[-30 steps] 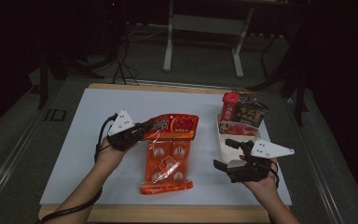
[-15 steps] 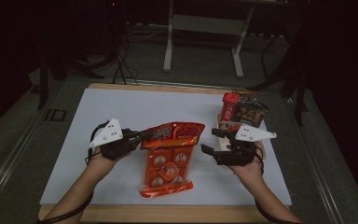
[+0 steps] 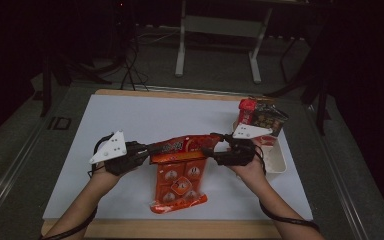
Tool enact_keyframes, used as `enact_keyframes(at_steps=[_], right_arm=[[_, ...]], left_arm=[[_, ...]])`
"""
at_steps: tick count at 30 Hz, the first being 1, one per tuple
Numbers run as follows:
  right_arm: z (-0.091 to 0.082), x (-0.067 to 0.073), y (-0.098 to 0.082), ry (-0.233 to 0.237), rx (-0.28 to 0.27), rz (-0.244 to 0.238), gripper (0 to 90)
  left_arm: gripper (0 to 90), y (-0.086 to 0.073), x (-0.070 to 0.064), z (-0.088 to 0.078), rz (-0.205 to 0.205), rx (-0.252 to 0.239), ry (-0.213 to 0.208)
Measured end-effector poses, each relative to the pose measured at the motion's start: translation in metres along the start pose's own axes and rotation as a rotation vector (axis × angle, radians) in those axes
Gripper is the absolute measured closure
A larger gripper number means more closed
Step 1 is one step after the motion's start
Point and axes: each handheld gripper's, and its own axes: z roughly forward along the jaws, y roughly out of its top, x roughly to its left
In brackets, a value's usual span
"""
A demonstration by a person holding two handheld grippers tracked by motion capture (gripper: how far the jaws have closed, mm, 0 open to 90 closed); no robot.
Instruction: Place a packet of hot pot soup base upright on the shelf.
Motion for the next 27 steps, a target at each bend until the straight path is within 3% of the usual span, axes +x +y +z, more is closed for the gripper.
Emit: enact_keyframes(at_steps=[4,8,12,18,21,27], right_arm=[[0.003,0.004,0.000,0.072,0.004,-0.025,45.6],[0.001,0.007,-0.001,0.069,0.008,-0.058,63.1],[0.003,0.007,-0.001,0.080,0.012,-0.053,72.3],[0.008,0.007,0.003,0.065,0.032,-0.091,88.2],[0.006,0.010,0.008,0.069,0.048,-0.114,90.0],[-0.009,0.019,0.020,0.144,0.032,-0.123,90.0]], left_arm=[[90.0,-0.003,0.002,-0.001,-0.019,0.001,0.009],[90.0,-0.009,0.002,-0.003,-0.049,-0.008,0.033],[90.0,-0.013,0.003,-0.004,-0.090,-0.017,0.046],[90.0,-0.012,-0.001,-0.005,-0.104,-0.017,0.044],[90.0,-0.010,-0.002,-0.007,-0.114,-0.014,0.054],[90.0,-0.005,0.000,-0.014,-0.148,-0.038,0.051]])
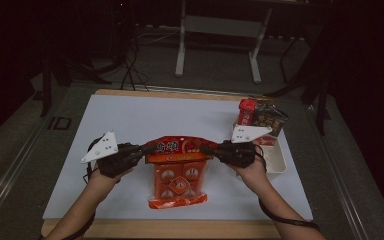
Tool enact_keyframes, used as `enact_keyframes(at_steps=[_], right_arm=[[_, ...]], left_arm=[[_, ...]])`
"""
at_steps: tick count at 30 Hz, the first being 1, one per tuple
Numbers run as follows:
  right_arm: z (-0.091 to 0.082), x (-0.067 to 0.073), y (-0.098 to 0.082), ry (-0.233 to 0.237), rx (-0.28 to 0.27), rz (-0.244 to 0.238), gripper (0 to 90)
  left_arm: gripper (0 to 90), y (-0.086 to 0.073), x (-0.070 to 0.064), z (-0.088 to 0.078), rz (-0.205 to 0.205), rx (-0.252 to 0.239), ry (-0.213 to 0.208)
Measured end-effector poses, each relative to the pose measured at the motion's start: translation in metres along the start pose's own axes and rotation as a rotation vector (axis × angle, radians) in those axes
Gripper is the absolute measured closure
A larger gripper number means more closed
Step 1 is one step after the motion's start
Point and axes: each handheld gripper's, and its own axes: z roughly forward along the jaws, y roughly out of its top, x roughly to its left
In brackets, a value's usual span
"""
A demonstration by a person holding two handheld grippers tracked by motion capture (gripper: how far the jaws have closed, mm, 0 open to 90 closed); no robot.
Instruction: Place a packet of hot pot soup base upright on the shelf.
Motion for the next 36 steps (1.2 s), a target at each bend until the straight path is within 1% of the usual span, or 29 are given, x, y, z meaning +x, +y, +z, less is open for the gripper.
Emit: enact_keyframes(at_steps=[3,5,7,8,11,13,14,17,18,19,21,22,23,24,25,26,27,29,30,32,33,34,35,36], right_arm=[[-0.005,0.004,0.006,0.025,-0.009,-0.008,90.0],[-0.008,0.006,0.009,0.032,-0.019,-0.013,90.0],[-0.011,0.007,0.012,0.045,-0.026,-0.009,90.0],[-0.013,0.009,0.013,0.044,-0.031,-0.017,90.0],[-0.017,0.012,0.018,0.047,-0.039,-0.027,90.0],[-0.019,0.013,0.022,0.038,-0.039,-0.039,90.0],[-0.021,0.013,0.024,0.035,-0.042,-0.040,90.0],[-0.025,0.013,0.030,0.005,-0.046,-0.064,90.0],[-0.026,0.012,0.032,0.005,-0.053,-0.061,90.0],[-0.028,0.012,0.034,0.002,-0.051,-0.066,90.0],[-0.032,0.013,0.038,-0.007,-0.060,-0.076,90.0],[-0.034,0.013,0.041,-0.011,-0.062,-0.080,90.0],[-0.037,0.013,0.043,-0.014,-0.067,-0.084,90.0],[-0.039,0.013,0.045,-0.020,-0.072,-0.087,90.0],[-0.042,0.013,0.047,-0.025,-0.075,-0.087,90.0],[-0.044,0.012,0.048,-0.033,-0.080,-0.088,90.0],[-0.047,0.011,0.049,-0.042,-0.084,-0.083,90.0],[-0.053,0.009,0.052,-0.055,-0.093,-0.076,90.0],[-0.056,0.008,0.053,-0.058,-0.099,-0.069,90.0],[-0.061,0.007,0.055,-0.076,-0.110,-0.064,90.0],[-0.064,0.006,0.056,-0.078,-0.116,-0.060,90.0],[-0.068,0.005,0.058,-0.090,-0.122,-0.057,90.0],[-0.071,0.004,0.059,-0.091,-0.130,-0.054,90.0],[-0.075,0.003,0.061,-0.091,-0.133,-0.051,90.0]], left_arm=[[90.0,0.004,0.000,-0.001,0.001,-0.012,0.000],[90.0,0.007,0.000,-0.001,0.003,-0.020,-0.002],[90.0,0.011,0.001,-0.001,0.004,-0.025,-0.006],[90.0,0.012,0.001,-0.001,0.013,-0.027,-0.006],[90.0,0.016,0.004,0.001,0.010,-0.039,-0.008],[90.0,0.018,0.006,0.002,0.007,-0.047,-0.015],[90.0,0.018,0.006,0.003,0.013,-0.055,-0.017],[89.7,0.021,0.009,0.007,0.008,-0.067,-0.026],[89.3,0.023,0.009,0.008,0.012,-0.069,-0.022],[88.1,0.024,0.009,0.009,0.022,-0.074,-0.017],[84.6,0.027,0.011,0.010,0.010,-0.090,-0.015],[82.5,0.029,0.011,0.010,0.002,-0.098,-0.013],[76.7,0.030,0.011,0.011,-0.006,-0.096,-0.006],[68.1,0.032,0.011,0.011,-0.008,-0.092,0.002],[65.6,0.032,0.011,0.011,-0.010,-0.089,0.004],[59.3,0.033,0.010,0.011,-0.016,-0.079,0.006],[51.7,0.033,0.009,0.011,-0.020,-0.067,0.020],[47.8,0.033,0.005,0.011,-0.021,-0.049,0.043],[42.5,0.032,0.004,0.011,-0.027,-0.040,0.049],[33.5,0.031,0.001,0.011,-0.048,-0.005,0.069],[27.9,0.030,0.000,0.011,-0.050,0.007,0.086],[21.8,0.029,-0.002,0.011,-0.043,0.026,0.096],[16.3,0.027,-0.003,0.011,-0.037,0.042,0.105],[15.1,0.025,-0.004,0.011,-0.041,0.045,0.107]])
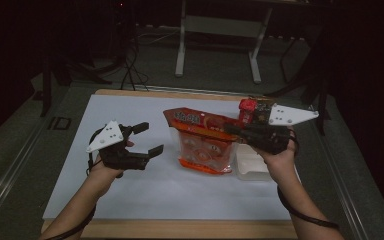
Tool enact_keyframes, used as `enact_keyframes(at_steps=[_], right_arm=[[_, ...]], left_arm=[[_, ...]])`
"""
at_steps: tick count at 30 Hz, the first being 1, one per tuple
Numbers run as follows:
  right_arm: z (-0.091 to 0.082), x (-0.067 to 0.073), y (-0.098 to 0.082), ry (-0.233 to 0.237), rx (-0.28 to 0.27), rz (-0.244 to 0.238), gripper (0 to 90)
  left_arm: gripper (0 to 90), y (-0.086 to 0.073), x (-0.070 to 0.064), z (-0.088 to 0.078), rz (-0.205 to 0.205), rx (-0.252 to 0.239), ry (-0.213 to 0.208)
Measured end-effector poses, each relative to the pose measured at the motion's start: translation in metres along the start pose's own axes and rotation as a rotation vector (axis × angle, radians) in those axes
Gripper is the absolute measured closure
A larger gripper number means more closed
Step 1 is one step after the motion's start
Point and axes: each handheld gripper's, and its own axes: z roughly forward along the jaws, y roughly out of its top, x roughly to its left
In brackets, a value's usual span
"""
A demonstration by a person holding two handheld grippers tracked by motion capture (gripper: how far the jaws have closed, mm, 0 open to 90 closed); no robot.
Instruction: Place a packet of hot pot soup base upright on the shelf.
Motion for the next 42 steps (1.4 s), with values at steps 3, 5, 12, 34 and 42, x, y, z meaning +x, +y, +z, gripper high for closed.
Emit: enact_keyframes(at_steps=[3,5,12,34,42], right_arm=[[-0.007,-0.002,0.004,-0.023,-0.012,-0.003,90.0],[-0.017,-0.006,0.009,-0.048,-0.031,0.006,90.0],[-0.043,-0.014,0.022,-0.132,-0.073,0.026,90.0],[-0.122,-0.049,0.001,-0.343,-0.068,0.072,90.0],[-0.124,-0.060,-0.017,-0.364,-0.062,0.106,90.0]], left_arm=[[8.6,-0.006,-0.003,0.000,-0.001,0.020,-0.003],[2.7,-0.012,-0.005,-0.001,-0.009,0.027,-0.006],[2.3,-0.031,-0.011,0.001,-0.032,0.058,-0.019],[2.4,-0.082,-0.007,-0.015,-0.088,0.105,0.007],[2.5,-0.090,-0.007,-0.013,-0.104,0.116,0.008]])
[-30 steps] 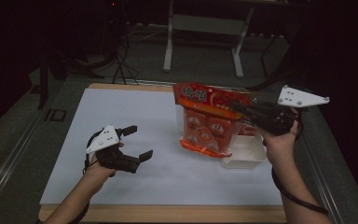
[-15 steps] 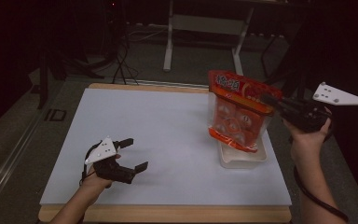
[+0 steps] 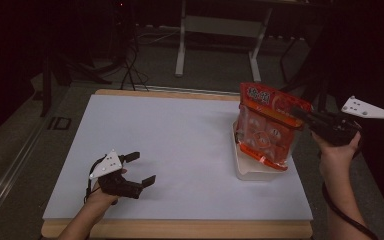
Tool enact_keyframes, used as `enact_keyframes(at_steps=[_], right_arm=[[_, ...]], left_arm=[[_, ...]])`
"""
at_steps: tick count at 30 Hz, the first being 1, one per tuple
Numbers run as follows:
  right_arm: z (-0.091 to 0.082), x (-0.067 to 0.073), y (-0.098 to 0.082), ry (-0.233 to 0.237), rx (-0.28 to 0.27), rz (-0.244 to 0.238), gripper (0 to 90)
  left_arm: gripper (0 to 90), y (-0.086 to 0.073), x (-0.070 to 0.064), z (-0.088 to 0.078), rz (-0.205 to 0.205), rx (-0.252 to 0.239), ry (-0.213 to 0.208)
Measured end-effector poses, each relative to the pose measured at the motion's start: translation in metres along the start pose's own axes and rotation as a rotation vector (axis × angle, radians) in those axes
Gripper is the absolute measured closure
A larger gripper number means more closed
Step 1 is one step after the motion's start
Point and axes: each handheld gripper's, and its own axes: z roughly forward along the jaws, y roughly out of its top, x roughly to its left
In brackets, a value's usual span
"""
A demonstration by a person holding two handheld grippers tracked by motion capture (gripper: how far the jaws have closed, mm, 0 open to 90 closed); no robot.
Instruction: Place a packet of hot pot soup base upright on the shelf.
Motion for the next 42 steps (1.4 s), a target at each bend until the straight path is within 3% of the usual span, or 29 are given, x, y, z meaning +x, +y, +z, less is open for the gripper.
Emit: enact_keyframes(at_steps=[2,8,11,19,26,32,34,39,42], right_arm=[[0.003,-0.002,-0.003,0.007,0.007,0.008,90.0],[0.010,0.000,-0.006,-0.002,0.022,-0.024,90.0],[0.013,-0.003,-0.009,0.028,0.020,-0.009,90.0],[0.017,-0.001,-0.032,0.024,0.039,0.024,90.0],[0.006,-0.003,-0.045,0.021,0.018,0.053,90.0],[0.000,0.005,-0.062,0.007,0.059,0.046,90.0],[-0.005,0.003,-0.068,0.025,0.050,0.093,90.0],[-0.015,0.002,-0.080,-0.026,0.090,0.095,90.0],[-0.020,-0.001,-0.087,-0.038,0.084,0.114,90.0]], left_arm=[[2.5,-0.001,-0.001,0.001,0.002,0.002,-0.004],[2.5,-0.005,-0.002,0.003,-0.002,0.001,-0.009],[2.5,-0.007,-0.002,0.003,-0.006,0.002,-0.009],[2.5,-0.009,-0.001,0.002,-0.014,0.005,-0.002],[2.5,-0.010,-0.004,0.004,-0.007,0.017,-0.010],[2.5,-0.011,-0.006,0.005,-0.005,0.024,-0.018],[2.5,-0.011,-0.007,0.004,-0.009,0.022,-0.020],[2.5,-0.014,-0.007,0.003,-0.010,0.032,-0.016],[2.5,-0.014,-0.008,0.005,-0.014,0.033,-0.019]])
